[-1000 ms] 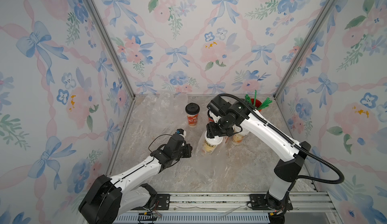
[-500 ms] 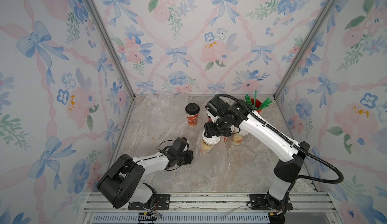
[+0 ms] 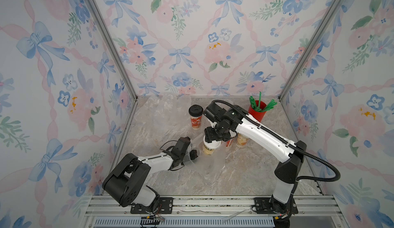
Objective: Pack milk tea into plastic carrier bags
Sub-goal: Place the milk tea cup in the plastic carrier bag.
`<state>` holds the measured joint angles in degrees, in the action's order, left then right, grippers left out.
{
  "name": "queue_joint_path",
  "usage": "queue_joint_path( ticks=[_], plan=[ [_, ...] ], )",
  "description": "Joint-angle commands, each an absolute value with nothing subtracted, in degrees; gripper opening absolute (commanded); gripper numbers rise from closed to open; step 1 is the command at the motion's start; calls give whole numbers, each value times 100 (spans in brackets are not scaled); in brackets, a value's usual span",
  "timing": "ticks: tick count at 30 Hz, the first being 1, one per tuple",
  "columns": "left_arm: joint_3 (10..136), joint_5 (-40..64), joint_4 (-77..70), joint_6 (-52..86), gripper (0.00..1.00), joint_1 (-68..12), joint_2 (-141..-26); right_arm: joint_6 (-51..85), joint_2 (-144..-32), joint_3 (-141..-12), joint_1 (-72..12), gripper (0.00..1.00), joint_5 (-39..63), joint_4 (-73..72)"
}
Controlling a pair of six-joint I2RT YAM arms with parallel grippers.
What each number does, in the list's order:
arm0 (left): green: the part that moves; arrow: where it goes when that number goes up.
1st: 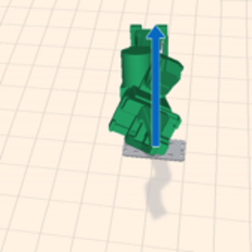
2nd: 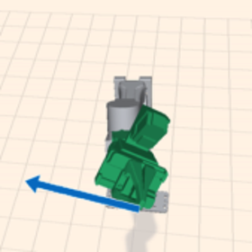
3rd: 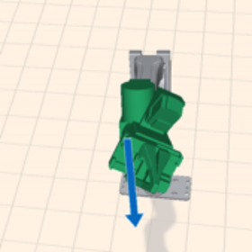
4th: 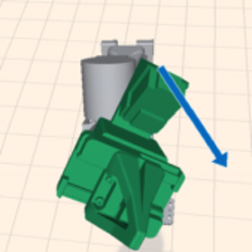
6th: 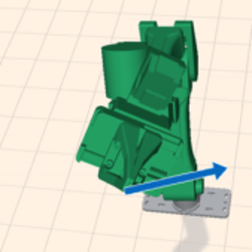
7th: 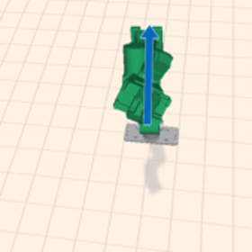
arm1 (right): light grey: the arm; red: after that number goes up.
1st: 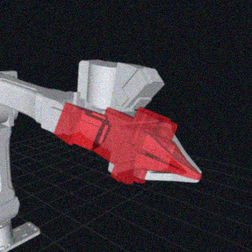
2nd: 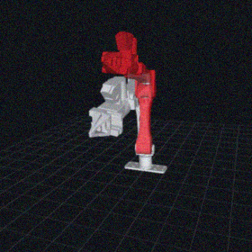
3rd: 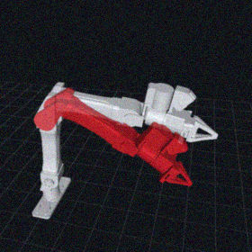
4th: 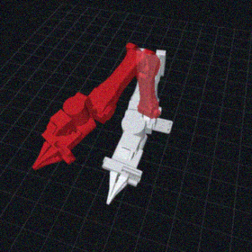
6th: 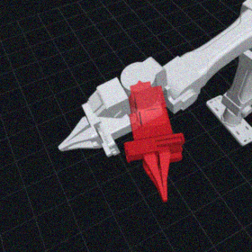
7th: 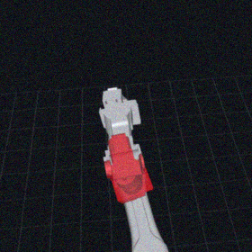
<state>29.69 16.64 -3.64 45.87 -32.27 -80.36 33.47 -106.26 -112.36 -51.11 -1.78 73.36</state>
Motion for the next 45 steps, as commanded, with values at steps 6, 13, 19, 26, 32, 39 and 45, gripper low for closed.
queue_joint_path(
  ticks=[6,13,19,26,32,39,45],
  plan=[
    [3625,1385,1103,4272,15,-2841,-6608,3315,-10733,-11249,-5150,42,-350,7331],
    [4125,1669,1421,4276,37,-2733,-5879,3323,-10723,-11250,-5151,42,-330,7339],
    [4558,2289,1433,4291,57,-2754,-5783,3320,-10749,-11262,-5142,42,-297,7331],
    [4666,2503,1531,4101,75,-2983,-5857,3331,-10758,-11253,-5146,42,-251,7324],
    [4750,2193,1734,3899,77,-3293,-6195,3329,-10784,-11261,-5142,42,-199,7324],
    [4880,1567,1977,3812,48,-3477,-6198,3326,-10827,-11303,-5143,43,-237,7326],
    [5052,1737,1969,3859,11,-3550,-6258,3373,-10925,-11338,-5142,42,-253,7180]
  ],
)
